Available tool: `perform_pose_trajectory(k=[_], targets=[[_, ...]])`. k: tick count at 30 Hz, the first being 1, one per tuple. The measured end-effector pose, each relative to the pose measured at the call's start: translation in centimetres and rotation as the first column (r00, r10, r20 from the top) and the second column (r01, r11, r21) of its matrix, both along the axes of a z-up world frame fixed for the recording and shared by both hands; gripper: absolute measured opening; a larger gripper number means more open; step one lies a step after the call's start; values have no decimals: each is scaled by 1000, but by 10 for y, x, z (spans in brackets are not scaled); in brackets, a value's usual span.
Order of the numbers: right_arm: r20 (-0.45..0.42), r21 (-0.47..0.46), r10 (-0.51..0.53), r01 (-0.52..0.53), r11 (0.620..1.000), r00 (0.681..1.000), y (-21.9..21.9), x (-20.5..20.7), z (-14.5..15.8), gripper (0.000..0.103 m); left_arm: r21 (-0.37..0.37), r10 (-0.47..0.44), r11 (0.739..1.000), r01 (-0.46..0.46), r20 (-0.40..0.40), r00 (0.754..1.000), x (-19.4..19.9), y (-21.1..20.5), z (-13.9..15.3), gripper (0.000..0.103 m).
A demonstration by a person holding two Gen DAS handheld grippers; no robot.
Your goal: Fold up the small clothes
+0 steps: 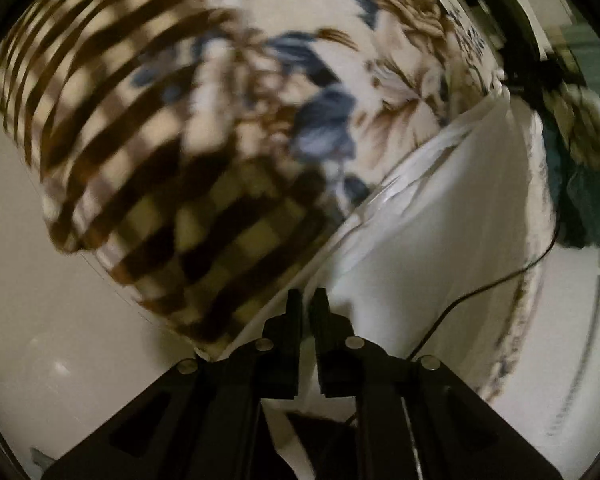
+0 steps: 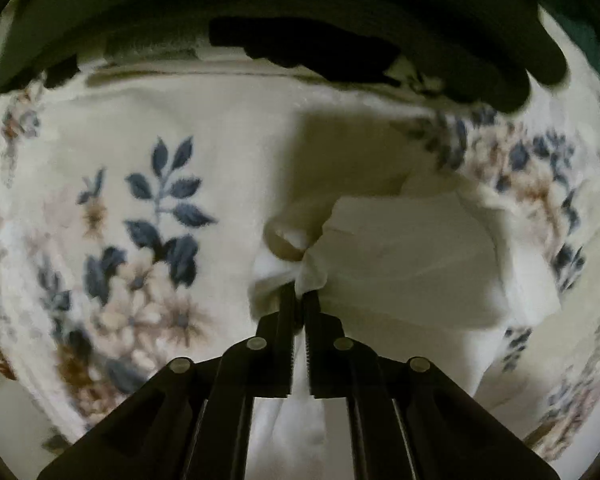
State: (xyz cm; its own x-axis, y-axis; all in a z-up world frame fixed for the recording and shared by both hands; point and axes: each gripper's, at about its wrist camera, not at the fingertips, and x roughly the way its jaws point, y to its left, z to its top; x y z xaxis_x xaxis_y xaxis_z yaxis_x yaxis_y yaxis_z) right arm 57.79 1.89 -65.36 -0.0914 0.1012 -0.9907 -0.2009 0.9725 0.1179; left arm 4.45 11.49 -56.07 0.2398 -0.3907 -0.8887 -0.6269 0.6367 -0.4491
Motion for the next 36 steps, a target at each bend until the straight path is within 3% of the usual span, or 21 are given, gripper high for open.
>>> perform_pose_trajectory(k=[2, 3, 4, 8, 11, 13, 15, 17, 18, 19, 20, 23, 24, 27, 28, 30, 31, 32, 33, 34, 36], targets=[[-50, 93, -45, 49, 994, 998, -28, -20, 12, 59, -17, -6, 1000, 6, 12, 1000, -7, 9, 7, 27], [-62, 123, -59, 66, 990, 996, -40, -30, 17, 63, -30, -3, 1000, 4, 29, 1000, -11, 15, 11, 45], [-79, 155, -72, 84, 984, 994, -56, -48, 24, 63, -39, 1, 999, 1, 46, 999, -13, 19, 13, 60], [-187, 184, -111, 146, 972, 976, -121, -158, 31, 63, -40, -38, 998, 41, 72, 997, -2, 22, 10, 61], [-340, 167, -145, 211, 963, 929, -164, -263, 10, 63, -5, -118, 993, 118, 71, 991, 17, 14, 1, 61], [-457, 160, -156, 254, 954, 876, -180, -330, -14, 63, 11, -158, 987, 158, 62, 985, 25, 6, -5, 61], [-549, 164, -191, 330, 930, 813, -191, -393, -37, 63, 42, -183, 983, 180, 66, 981, 30, -3, -7, 59], [-598, 193, -213, 396, 898, 773, -193, -435, -54, 63, 99, -201, 976, 195, 59, 978, 29, -9, -6, 28], [-602, 220, -212, 416, 882, 770, -191, -448, -59, 62, 104, -210, 973, 204, 50, 976, 27, -12, -7, 3], [-590, 250, -210, 423, 871, 780, -190, -456, -61, 44, 98, -206, 975, 200, 50, 977, 26, -14, -6, 3], [-552, 269, -221, 423, 865, 804, -191, -462, -60, 5, 107, -189, 977, 182, 59, 980, 22, -13, -2, 3], [-554, 211, -248, 422, 881, 795, -197, -474, -48, 3, 69, -108, 992, 103, 68, 992, 8, -8, 6, 2], [-544, 218, -236, 408, 887, 805, -200, -475, -40, 3, 60, -101, 993, 97, 59, 993, 3, -9, 8, 3], [-487, 173, -218, 338, 925, 846, -206, -479, -34, 4, 37, -144, 989, 144, -1, 990, -1, -18, 15, 5], [-505, 159, -188, 305, 939, 842, -206, -478, -39, 5, 34, -165, 986, 165, -18, 986, 8, -21, 17, 5], [-559, 188, -161, 313, 931, 813, -220, -469, -42, 11, 49, -213, 975, 217, -67, 975, 15, -20, 34, 5], [-556, 204, -165, 326, 923, 814, -226, -463, -37, 16, 61, -230, 970, 234, -64, 971, 20, -17, 44, 7], [-530, 222, -177, 337, 915, 829, -238, -451, -25, 32, 78, -245, 965, 249, -58, 968, 28, -14, 55, 11], [-505, 233, -191, 346, 909, 842, -247, -441, -17, 42, 91, -262, 960, 265, -44, 964, 39, -10, 66, 28], [-465, 255, -215, 362, 897, 859, -259, -424, -4, 57, 104, -275, 956, 275, -16, 961, 53, -6, 75, 51], [-403, 293, -264, 397, 870, 876, -277, -388, 15, 61, 130, -293, 951, 282, 77, 953, 97, -1, 90, 60]])
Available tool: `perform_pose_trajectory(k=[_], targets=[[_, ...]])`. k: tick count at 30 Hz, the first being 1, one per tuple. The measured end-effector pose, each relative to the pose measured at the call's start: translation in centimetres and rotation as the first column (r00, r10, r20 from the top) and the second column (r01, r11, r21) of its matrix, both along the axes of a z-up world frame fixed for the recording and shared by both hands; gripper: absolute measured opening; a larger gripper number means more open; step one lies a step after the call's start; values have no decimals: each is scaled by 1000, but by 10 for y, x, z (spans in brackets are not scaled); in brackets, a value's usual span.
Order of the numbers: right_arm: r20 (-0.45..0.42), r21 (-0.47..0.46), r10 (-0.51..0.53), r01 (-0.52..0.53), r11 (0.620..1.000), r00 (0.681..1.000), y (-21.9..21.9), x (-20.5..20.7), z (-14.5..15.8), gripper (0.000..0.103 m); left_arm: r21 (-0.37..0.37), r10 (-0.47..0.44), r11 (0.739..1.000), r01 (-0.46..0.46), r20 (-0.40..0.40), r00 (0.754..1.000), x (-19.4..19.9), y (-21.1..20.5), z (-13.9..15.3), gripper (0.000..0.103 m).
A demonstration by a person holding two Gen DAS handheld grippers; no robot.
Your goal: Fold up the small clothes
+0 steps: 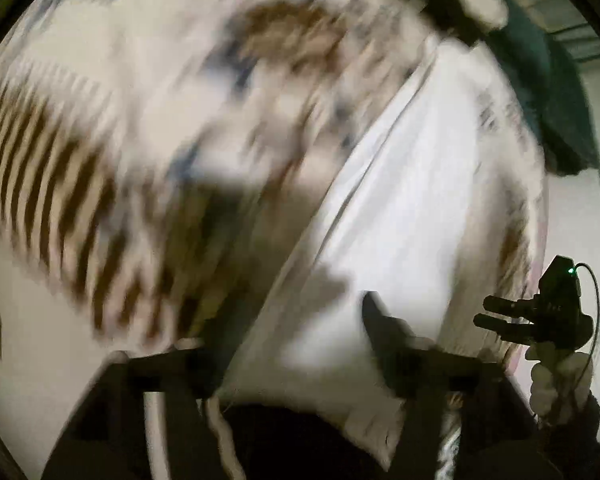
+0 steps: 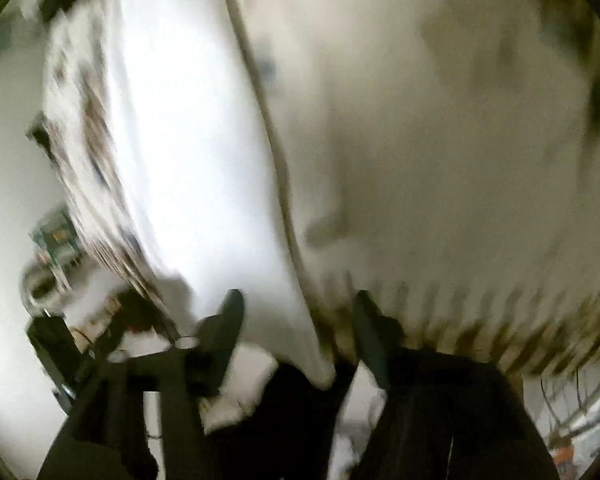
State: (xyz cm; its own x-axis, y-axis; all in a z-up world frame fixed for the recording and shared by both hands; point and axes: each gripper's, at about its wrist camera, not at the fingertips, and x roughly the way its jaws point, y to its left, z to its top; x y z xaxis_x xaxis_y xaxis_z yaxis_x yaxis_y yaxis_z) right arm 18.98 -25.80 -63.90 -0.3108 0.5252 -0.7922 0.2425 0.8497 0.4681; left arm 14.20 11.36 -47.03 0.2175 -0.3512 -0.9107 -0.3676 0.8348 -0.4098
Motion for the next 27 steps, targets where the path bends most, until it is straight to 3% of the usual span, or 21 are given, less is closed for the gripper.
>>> perform_pose_trajectory(k=[4, 7, 10, 13, 15, 18, 21, 24, 26, 27], targets=[[165, -14, -80, 84, 996, 983, -15, 97, 24, 61, -22, -73, 997, 77, 157, 985, 122, -9, -1, 60], [270, -27, -89, 100, 995, 959, -2, 202, 30, 61, -28, -123, 991, 133, 223, 967, 219, -26, -20, 60], [314, -46, -63, 82, 996, 947, 23, 289, 23, 60, -34, -175, 982, 188, 240, 955, 283, -40, -39, 60], [363, -89, -32, 69, 994, 931, 47, 370, 11, 48, -24, -227, 971, 239, 233, 946, 335, -52, -59, 60], [401, -158, -29, 101, 982, 915, 54, 423, 3, 48, -43, -246, 964, 262, 226, 942, 360, -59, -72, 60], [410, -222, -64, 168, 961, 910, 48, 463, -7, 48, -46, -273, 957, 288, 207, 940, 383, -67, -85, 60], [377, -100, -179, 232, 968, 909, 21, 468, 0, 49, -2, -307, 950, 313, 178, 935, 388, -67, -93, 60], [354, -36, -202, 230, 973, 913, -5, 453, 8, 55, 27, -301, 953, 301, 182, 936, 380, -51, -95, 60], [321, -13, -195, 210, 978, 927, -18, 442, 5, 55, -31, -250, 965, 260, 191, 949, 369, -34, -92, 58], [307, 7, -195, 203, 979, 931, -15, 435, 2, 56, -101, -211, 967, 235, 202, 956, 365, -26, -91, 59]])
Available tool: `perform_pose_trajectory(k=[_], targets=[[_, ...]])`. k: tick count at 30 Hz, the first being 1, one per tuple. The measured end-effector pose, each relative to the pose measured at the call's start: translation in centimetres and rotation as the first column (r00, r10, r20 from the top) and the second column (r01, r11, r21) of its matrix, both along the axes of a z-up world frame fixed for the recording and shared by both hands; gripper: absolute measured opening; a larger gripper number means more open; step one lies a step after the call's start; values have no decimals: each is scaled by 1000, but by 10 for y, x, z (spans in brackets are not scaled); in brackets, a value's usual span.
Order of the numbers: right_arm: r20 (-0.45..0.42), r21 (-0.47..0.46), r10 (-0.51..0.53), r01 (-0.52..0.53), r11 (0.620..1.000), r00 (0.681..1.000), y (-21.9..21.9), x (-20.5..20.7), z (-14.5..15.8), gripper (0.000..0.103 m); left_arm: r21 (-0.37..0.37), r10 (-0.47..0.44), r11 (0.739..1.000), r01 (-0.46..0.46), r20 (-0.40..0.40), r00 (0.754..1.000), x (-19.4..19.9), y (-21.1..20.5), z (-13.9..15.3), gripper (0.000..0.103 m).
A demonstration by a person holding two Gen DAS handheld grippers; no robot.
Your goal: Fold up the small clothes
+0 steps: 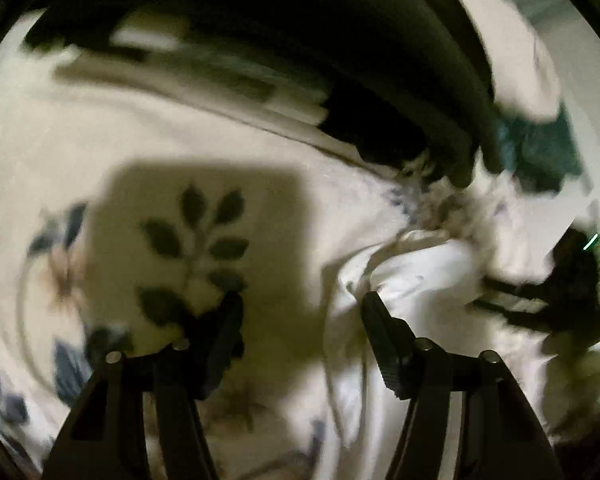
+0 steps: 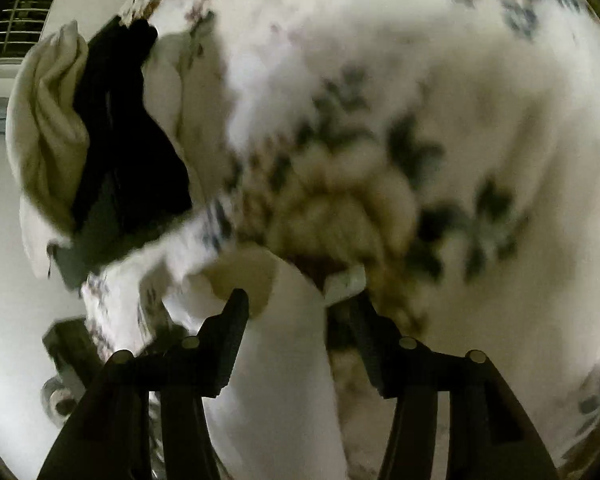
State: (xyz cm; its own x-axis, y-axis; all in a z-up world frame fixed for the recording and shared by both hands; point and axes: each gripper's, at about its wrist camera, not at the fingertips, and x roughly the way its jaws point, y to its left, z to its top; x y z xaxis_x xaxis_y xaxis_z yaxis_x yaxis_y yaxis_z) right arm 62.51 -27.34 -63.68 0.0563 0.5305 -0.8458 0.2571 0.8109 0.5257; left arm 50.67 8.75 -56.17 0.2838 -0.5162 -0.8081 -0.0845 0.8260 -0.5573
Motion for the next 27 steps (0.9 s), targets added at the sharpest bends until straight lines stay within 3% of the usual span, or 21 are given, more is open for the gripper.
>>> perform_pose_trajectory(k=[2, 3, 4, 7, 11, 12, 13, 14, 15, 16, 17, 22, 27], targets=[[-5, 73, 30, -30, 997, 1000, -1, -7, -8, 67, -146, 6, 989, -10, -24, 1000, -3, 5, -5, 60], [8, 102, 37, -38, 994, 999, -2, -11, -9, 67, -214, -10, 977, 3, -33, 999, -2, 1, -10, 60], [38, 146, 35, -40, 988, 999, -3, -15, -10, 68, -229, -23, 973, 15, -32, 999, -1, -3, -12, 60], [35, 217, 18, -25, 976, 999, -8, -14, -19, 71, -207, -115, 972, 111, -7, 993, 11, -32, -19, 60], [-4, 234, 22, -20, 972, 1000, -12, -33, -28, 71, -153, -153, 976, 155, 28, 988, 21, -51, -16, 58], [-12, 233, 22, -19, 972, 1000, -10, -32, -30, 71, -150, -147, 977, 151, 42, 988, 21, -52, -13, 49], [-16, 230, 24, -20, 973, 1000, -2, -28, -31, 71, -154, -143, 977, 149, 50, 988, 32, -49, -14, 20], [-14, 223, 26, -22, 975, 1000, 4, -24, -30, 70, -155, -148, 976, 155, 53, 988, 33, -50, -12, 10], [-5, 216, 32, -30, 976, 999, 5, -23, -31, 68, -149, -148, 977, 155, 57, 987, 34, -51, -9, 9], [15, 205, 40, -42, 978, 999, 10, -21, -27, 50, -147, -152, 976, 161, 73, 986, 33, -52, -5, 9], [34, 179, 50, -55, 982, 998, 12, -20, -20, 18, -152, -155, 974, 169, 102, 983, 33, -52, 0, 9], [130, 133, 48, -65, 989, 990, 18, -31, 21, 9, -120, -185, 971, 208, 179, 966, 25, -62, 32, 9], [232, 89, 48, -71, 994, 972, 36, -60, 68, 8, -114, -197, 966, 232, 255, 947, -1, -51, 73, 9]])
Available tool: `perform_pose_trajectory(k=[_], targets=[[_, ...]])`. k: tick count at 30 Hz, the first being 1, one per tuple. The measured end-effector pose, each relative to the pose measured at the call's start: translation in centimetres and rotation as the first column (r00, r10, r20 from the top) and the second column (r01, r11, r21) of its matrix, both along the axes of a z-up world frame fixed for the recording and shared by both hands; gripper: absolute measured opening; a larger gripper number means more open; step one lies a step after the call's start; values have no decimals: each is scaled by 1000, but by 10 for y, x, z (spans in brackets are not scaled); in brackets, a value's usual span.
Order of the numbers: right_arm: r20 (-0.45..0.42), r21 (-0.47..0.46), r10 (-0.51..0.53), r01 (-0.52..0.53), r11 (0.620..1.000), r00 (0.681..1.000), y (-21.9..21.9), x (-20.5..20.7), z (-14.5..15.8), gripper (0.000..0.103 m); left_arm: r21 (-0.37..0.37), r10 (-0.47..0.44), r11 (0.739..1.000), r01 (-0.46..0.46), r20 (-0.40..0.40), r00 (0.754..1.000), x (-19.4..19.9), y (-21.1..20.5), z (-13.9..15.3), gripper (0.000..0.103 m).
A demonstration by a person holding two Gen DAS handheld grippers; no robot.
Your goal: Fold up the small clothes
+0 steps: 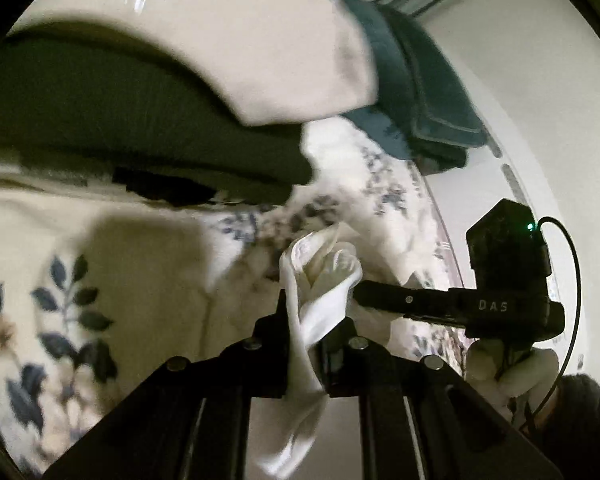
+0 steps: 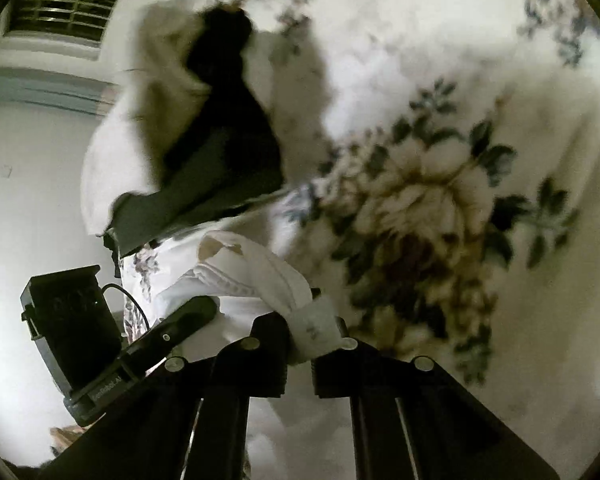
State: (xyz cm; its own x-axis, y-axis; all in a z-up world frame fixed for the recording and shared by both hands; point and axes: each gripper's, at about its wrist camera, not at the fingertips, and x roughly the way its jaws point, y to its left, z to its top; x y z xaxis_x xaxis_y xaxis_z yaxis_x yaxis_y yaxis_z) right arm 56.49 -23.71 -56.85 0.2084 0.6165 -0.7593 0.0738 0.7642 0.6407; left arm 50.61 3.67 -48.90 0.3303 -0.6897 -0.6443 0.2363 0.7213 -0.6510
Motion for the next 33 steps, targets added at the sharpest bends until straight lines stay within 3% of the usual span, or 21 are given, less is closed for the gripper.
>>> perform_pose_trajectory(k=[8, 12, 13, 15, 17, 18, 21, 24, 28, 31, 33], targets=[[127, -46, 110, -105, 993, 986, 18, -110, 67, 8, 36, -36, 999, 33, 86, 996, -101, 3, 57, 9], [145, -72, 154, -145, 987, 977, 20, -188, 78, 8, 75, -60, 995, 59, 16, 998, -173, 8, 52, 15], [126, -83, 168, -159, 984, 978, 22, -210, 76, 10, 85, -58, 995, 60, -20, 998, -192, 9, 46, 21], [31, -88, 200, -197, 976, 979, 25, -248, 57, 22, 122, -27, 992, 39, -102, 994, -232, 17, 32, 30], [-83, -104, 227, -235, 966, 970, 24, -279, 37, 53, 125, 11, 992, 16, -208, 978, -273, 31, 12, 41], [-145, -117, 237, -255, 960, 961, 21, -298, 25, 56, 136, 32, 991, 2, -247, 968, -288, 39, 4, 49], [-258, -129, 216, -255, 958, 942, 3, -337, 4, 56, 146, 107, 988, -60, -338, 935, -326, 64, -11, 50], [-283, -141, 97, -142, 980, 954, -25, -354, -2, 56, 164, 173, 979, -123, -339, 925, -330, 80, -12, 50], [-261, -70, -54, 37, 997, 964, -42, -340, -4, 56, 176, 227, 967, -185, -255, 940, -293, 75, -1, 50], [-217, 73, -105, 123, 990, 970, -31, -307, -4, 56, 169, 225, 966, -194, -189, 956, -255, 56, 1, 50], [-185, 266, -53, 102, 959, 981, -11, -281, -3, 56, 155, 209, 971, -183, -174, 962, -229, 42, -4, 50]])
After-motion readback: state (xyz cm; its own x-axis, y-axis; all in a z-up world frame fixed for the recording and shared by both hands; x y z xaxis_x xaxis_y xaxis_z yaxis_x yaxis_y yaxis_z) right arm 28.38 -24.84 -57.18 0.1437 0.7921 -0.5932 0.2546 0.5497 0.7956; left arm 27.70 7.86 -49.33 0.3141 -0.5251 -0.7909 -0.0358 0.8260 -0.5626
